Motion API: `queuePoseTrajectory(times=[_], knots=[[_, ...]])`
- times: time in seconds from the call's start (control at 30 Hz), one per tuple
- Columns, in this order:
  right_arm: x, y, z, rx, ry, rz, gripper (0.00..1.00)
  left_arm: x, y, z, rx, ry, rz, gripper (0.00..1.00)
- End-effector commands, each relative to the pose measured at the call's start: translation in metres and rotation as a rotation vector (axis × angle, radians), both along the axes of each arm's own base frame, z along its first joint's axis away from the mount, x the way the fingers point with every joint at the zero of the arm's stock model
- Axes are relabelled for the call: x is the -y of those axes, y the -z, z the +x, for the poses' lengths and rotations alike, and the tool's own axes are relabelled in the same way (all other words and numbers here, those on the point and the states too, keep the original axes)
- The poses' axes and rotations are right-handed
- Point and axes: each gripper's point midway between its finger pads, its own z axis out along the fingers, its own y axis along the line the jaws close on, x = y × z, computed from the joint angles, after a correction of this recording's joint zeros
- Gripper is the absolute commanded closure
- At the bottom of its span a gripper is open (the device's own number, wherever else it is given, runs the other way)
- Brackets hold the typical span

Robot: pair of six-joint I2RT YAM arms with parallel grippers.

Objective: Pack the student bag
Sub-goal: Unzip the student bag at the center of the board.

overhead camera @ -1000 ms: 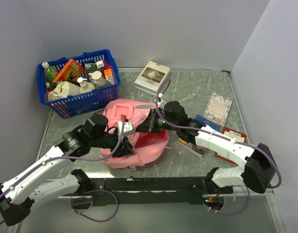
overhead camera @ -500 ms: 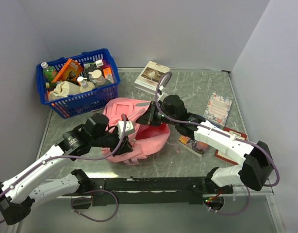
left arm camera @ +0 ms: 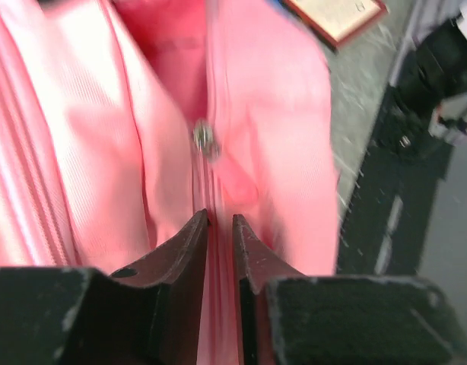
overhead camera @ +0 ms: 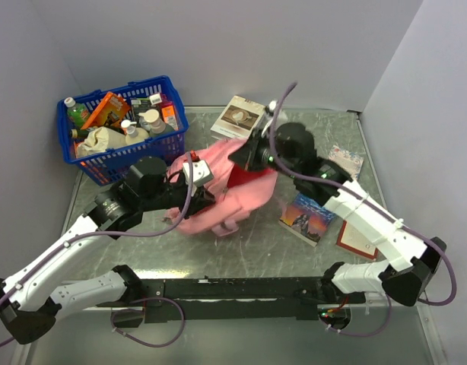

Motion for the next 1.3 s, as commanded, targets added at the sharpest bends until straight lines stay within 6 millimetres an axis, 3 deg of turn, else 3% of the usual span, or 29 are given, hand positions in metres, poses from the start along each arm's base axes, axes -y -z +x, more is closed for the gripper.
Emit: queuePoseTrajectory(times=[0.0, 0.07, 0.1, 0.17, 0.2, 0.27, 0.3, 0.4, 0.47, 0.5, 0.57, 0.6, 0.63, 0.67, 0.73, 0.77, 0.8, 0.83, 0.87, 0.9, 0.97, 1.03, 1.07, 1.1, 1.13, 1.17, 1.2, 1.23, 1.27], knots=[[0.024, -0.136, 0.031, 0.373, 0.105, 0.128, 1.00, 0.006, 0.003, 0.015, 0.032, -0.025, 0.002, 0.76], [0.028, -0.159, 0.041, 0.421, 0.118, 0.140, 1.00, 0.008, 0.008, 0.021, 0.042, -0.033, 0.012, 0.76], [0.036, -0.186, 0.042, 0.470, 0.130, 0.163, 1.00, 0.010, 0.008, 0.026, 0.046, -0.042, 0.013, 0.76], [0.036, -0.198, 0.059, 0.494, 0.141, 0.136, 1.00, 0.012, -0.002, 0.034, 0.069, -0.067, 0.001, 0.75], [0.045, -0.234, 0.055, 0.561, 0.151, 0.170, 1.00, 0.014, -0.007, 0.038, 0.078, -0.073, -0.010, 0.75], [0.038, -0.233, 0.076, 0.555, 0.151, 0.121, 1.00, 0.015, -0.021, 0.043, 0.113, -0.087, -0.028, 0.74], [0.042, -0.257, 0.073, 0.594, 0.155, 0.148, 1.00, 0.015, -0.024, 0.045, 0.127, -0.090, -0.028, 0.74], [0.041, -0.257, 0.100, 0.614, 0.164, 0.157, 1.00, 0.012, -0.031, 0.052, 0.172, -0.113, -0.027, 0.75], [0.052, -0.271, 0.111, 0.677, 0.201, 0.211, 1.00, 0.009, -0.029, 0.053, 0.184, -0.124, -0.020, 0.75], [0.053, -0.261, 0.121, 0.667, 0.211, 0.208, 1.00, 0.006, -0.029, 0.055, 0.189, -0.142, -0.019, 0.75], [0.069, -0.281, 0.114, 0.748, 0.248, 0.274, 1.00, 0.001, -0.024, 0.058, 0.190, -0.169, -0.016, 0.75], [0.066, -0.260, 0.122, 0.737, 0.244, 0.277, 1.00, -0.003, -0.025, 0.059, 0.192, -0.188, -0.024, 0.75], [0.070, -0.261, 0.118, 0.758, 0.251, 0.303, 1.00, -0.005, -0.020, 0.058, 0.183, -0.195, -0.022, 0.75], [0.078, -0.280, 0.102, 0.836, 0.261, 0.356, 1.00, -0.007, -0.020, 0.060, 0.186, -0.205, -0.028, 0.75], [0.077, -0.279, 0.105, 0.838, 0.253, 0.362, 1.00, -0.010, -0.014, 0.056, 0.171, -0.202, -0.032, 0.75], [0.071, -0.272, 0.123, 0.815, 0.253, 0.338, 1.00, -0.011, -0.012, 0.056, 0.167, -0.202, -0.031, 0.75], [0.079, -0.303, 0.117, 0.854, 0.262, 0.352, 1.00, -0.012, -0.010, 0.055, 0.163, -0.203, -0.029, 0.75], [0.080, -0.312, 0.123, 0.863, 0.266, 0.350, 1.00, -0.012, -0.010, 0.054, 0.163, -0.200, -0.032, 0.75], [0.072, -0.301, 0.150, 0.838, 0.271, 0.326, 1.00, -0.013, -0.012, 0.054, 0.172, -0.198, -0.034, 0.75], [0.085, -0.341, 0.136, 0.917, 0.287, 0.347, 1.00, -0.014, -0.015, 0.055, 0.182, -0.201, -0.039, 0.75], [0.081, -0.338, 0.161, 0.915, 0.303, 0.333, 1.00, -0.016, -0.024, 0.059, 0.204, -0.221, -0.046, 0.75], [0.083, -0.340, 0.158, 0.915, 0.285, 0.328, 1.00, -0.019, -0.037, 0.063, 0.227, -0.239, -0.062, 0.75], [0.094, -0.364, 0.124, 0.982, 0.281, 0.360, 1.00, -0.021, -0.043, 0.065, 0.241, -0.252, -0.067, 0.74], [0.079, -0.299, 0.157, 0.869, 0.266, 0.284, 1.00, -0.023, -0.046, 0.067, 0.249, -0.265, -0.073, 0.74], [0.084, -0.310, 0.138, 0.955, 0.304, 0.341, 1.00, -0.026, -0.050, 0.070, 0.259, -0.281, -0.076, 0.74], [0.100, -0.320, 0.099, 0.998, 0.317, 0.360, 1.00, -0.029, -0.051, 0.072, 0.262, -0.305, -0.076, 0.74], [0.090, -0.254, 0.118, 0.871, 0.311, 0.297, 1.00, -0.032, -0.051, 0.072, 0.262, -0.314, -0.075, 0.74], [0.090, -0.237, 0.110, 0.865, 0.313, 0.311, 1.00, -0.034, -0.045, 0.072, 0.253, -0.313, -0.057, 0.74], [0.094, -0.228, 0.083, 0.857, 0.305, 0.327, 1.00, -0.037, -0.043, 0.071, 0.258, -0.313, -0.052, 0.74]])
